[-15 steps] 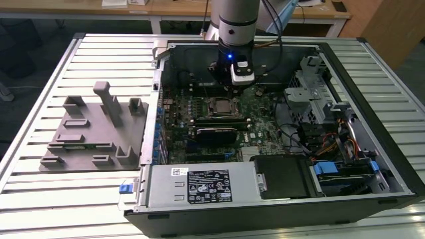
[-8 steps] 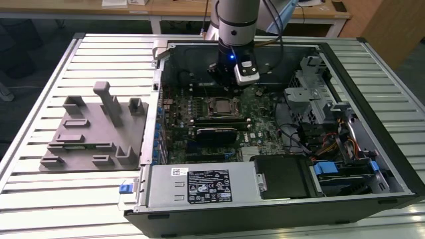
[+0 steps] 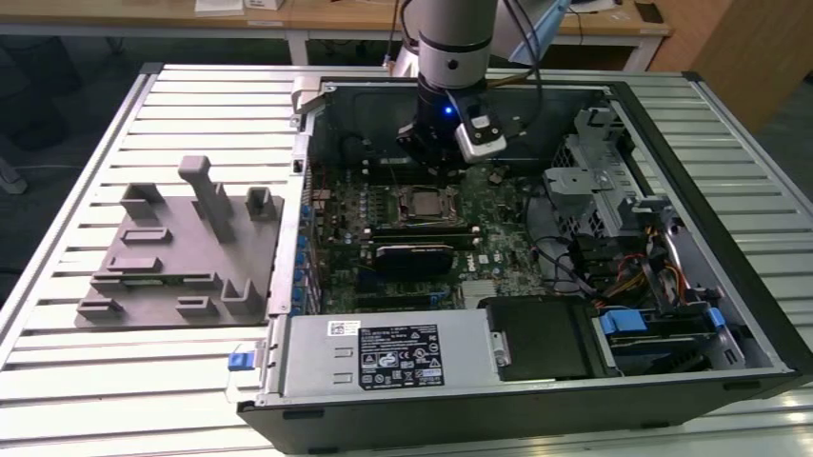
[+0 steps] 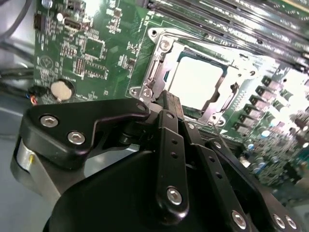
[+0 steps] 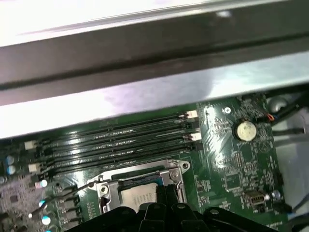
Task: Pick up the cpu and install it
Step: 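Close the cpu cover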
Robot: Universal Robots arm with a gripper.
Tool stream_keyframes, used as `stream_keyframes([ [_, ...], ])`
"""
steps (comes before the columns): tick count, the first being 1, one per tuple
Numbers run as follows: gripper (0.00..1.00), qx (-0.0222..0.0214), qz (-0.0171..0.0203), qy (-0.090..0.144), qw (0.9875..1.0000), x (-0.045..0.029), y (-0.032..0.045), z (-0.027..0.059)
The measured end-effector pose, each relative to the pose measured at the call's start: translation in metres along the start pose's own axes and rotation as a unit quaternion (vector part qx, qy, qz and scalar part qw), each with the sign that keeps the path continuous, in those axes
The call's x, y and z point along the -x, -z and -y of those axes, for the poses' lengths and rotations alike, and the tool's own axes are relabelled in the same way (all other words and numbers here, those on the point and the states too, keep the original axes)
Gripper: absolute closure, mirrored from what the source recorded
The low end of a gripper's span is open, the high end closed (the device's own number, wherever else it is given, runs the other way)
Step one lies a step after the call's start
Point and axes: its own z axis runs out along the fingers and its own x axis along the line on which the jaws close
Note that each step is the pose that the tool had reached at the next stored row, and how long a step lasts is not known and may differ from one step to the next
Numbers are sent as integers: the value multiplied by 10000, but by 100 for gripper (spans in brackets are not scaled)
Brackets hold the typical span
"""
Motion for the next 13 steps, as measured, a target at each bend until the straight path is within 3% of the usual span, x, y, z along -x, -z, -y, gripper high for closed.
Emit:
stream_keyframes([
  [4,89,3,-6,294,9996,0,-6,0],
  [9,89,2,-8,308,9995,1,-7,1],
  [10,89,-1,-38,308,9995,4,-9,2],
  [13,89,-40,-245,304,9992,23,-11,4],
])
